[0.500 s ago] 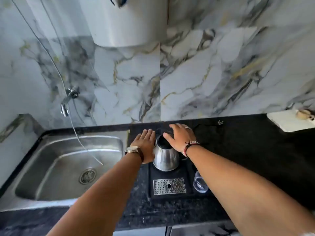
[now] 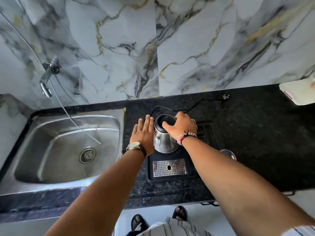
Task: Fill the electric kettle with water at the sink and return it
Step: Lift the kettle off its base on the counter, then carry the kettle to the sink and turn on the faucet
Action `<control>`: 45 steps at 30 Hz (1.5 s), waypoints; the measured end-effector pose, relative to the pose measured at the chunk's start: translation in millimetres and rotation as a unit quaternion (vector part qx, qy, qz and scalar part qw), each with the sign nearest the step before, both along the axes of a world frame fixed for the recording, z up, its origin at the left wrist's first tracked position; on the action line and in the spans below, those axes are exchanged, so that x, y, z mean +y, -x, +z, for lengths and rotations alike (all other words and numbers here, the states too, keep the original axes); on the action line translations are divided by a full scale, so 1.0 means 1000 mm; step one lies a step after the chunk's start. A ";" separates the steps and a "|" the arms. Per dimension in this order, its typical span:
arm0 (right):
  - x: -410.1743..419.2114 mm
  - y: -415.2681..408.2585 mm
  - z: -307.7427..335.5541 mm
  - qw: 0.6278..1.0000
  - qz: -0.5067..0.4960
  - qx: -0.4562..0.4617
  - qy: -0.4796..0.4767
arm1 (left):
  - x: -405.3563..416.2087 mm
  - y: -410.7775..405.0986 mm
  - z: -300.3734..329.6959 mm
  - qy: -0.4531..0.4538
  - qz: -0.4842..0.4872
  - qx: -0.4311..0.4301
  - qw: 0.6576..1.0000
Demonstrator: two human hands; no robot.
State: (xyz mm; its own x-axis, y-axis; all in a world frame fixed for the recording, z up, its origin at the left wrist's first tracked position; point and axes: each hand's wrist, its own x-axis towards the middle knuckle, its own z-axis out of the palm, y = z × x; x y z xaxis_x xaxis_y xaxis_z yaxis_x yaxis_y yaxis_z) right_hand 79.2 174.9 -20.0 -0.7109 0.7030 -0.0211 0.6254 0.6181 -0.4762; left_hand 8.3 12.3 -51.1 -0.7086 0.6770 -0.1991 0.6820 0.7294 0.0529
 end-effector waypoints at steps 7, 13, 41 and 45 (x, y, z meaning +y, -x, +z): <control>0.031 -0.022 -0.020 0.983 -0.033 0.121 0.134 | -0.002 0.003 0.002 -0.010 -0.007 -0.015 1.000; 0.032 -0.023 -0.033 0.976 -0.045 0.153 0.150 | -0.001 0.004 0.000 -0.030 0.012 -0.033 0.999; -0.227 0.173 0.001 0.953 -0.029 0.270 0.137 | -0.273 0.200 0.015 -0.156 0.007 0.021 0.987; -0.280 0.234 -0.003 0.958 -0.021 0.246 0.148 | -0.330 0.248 0.018 -0.146 0.030 0.010 0.989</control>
State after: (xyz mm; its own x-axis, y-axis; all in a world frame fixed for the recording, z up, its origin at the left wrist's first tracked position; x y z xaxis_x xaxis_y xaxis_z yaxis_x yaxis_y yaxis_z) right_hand -154.6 -105.2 -23.2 -0.6568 0.7465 0.1065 0.3015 0.3893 -0.8704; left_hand -239.9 -318.1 -33.3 -0.7516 0.6595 0.0130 0.6404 0.7248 0.2541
